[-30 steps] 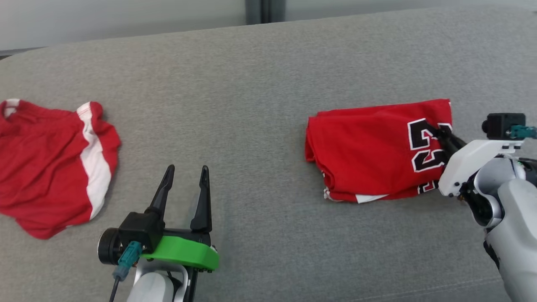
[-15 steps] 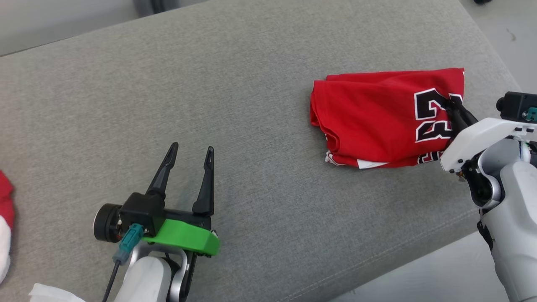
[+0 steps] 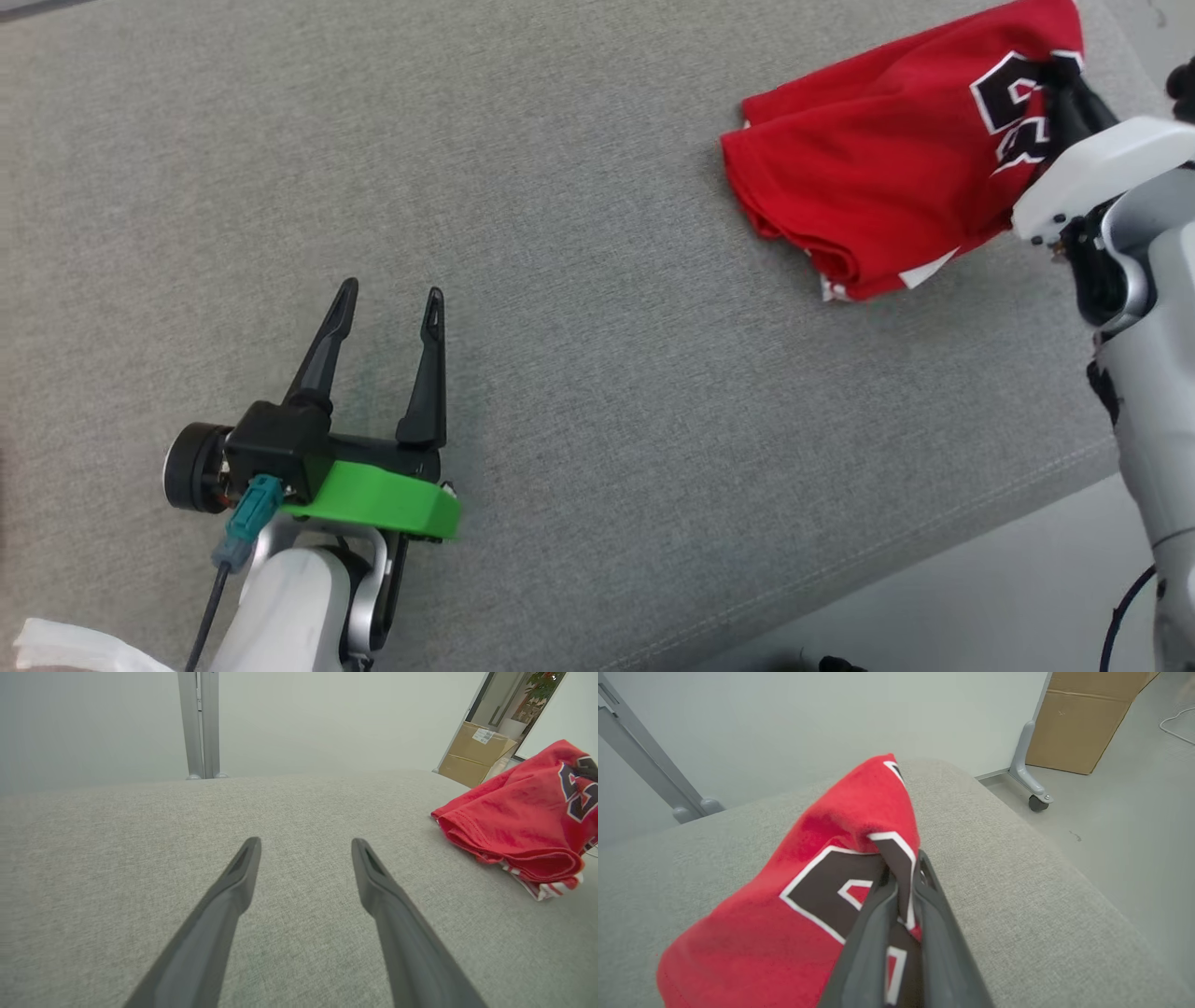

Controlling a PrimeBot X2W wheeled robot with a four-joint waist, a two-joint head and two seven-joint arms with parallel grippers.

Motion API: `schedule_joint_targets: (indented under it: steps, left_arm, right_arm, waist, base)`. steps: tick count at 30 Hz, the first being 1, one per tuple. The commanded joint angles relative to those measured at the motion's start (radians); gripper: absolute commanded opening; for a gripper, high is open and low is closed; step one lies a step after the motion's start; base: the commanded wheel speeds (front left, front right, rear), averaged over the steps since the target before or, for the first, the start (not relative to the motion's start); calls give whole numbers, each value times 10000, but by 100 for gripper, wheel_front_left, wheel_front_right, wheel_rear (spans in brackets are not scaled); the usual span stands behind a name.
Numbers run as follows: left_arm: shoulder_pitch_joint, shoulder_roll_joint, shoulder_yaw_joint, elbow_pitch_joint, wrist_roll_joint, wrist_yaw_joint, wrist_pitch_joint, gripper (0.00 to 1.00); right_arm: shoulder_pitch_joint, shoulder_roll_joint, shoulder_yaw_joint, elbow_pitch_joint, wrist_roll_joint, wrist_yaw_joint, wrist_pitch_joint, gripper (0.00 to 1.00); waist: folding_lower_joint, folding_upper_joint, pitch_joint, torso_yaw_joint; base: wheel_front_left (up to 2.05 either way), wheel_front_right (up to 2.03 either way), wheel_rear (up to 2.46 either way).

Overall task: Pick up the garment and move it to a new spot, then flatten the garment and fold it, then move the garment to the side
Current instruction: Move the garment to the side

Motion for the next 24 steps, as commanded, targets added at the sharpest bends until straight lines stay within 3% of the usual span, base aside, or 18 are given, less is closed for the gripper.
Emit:
schedule_joint_targets:
  steps: [1,12,13,14,15,20,24]
  left_arm:
    - [-200,60,18,-82,19,60,14,100]
    - [-321,158,-1,-312,-66,90,-20,100]
    - [-345,158,-20,-307,-71,80,-30,100]
    - [-362,153,-43,-298,-71,72,-37,100]
    - [-367,142,-63,-285,-74,75,-46,100]
    - [-371,83,-94,-230,-125,144,-70,100]
    - [-375,50,-56,-87,-257,140,-188,100]
  right_arm:
    - [-346,-222,-95,189,-151,-17,-98,0]
    - [-1932,-1841,-529,1702,-1535,-18,-252,0]
    - [-2043,-1952,-616,1844,-1704,-18,-376,29]
    - [-2107,-2018,-668,1988,-1865,-18,-455,46]
    - [-2177,-2052,-731,2163,-2037,-18,-570,100]
    - [-2452,-2213,-1403,2881,-2746,-18,-1170,100]
    - [-2600,-1963,-1591,3180,-3082,-18,-1532,100]
  waist:
    - [0,0,291,401]
    - [0,0,834,1204]
    - [0,0,868,1249]
    - [0,0,887,1289]
    - [0,0,901,1334]
    - [0,0,840,1489]
    - [0,0,612,1579]
  base:
    - [0,0,0]
    - [0,0,0]
    - [0,0,0]
    - [0,0,0]
    - [0,0,0]
    - [0,0,0]
    - [0,0,0]
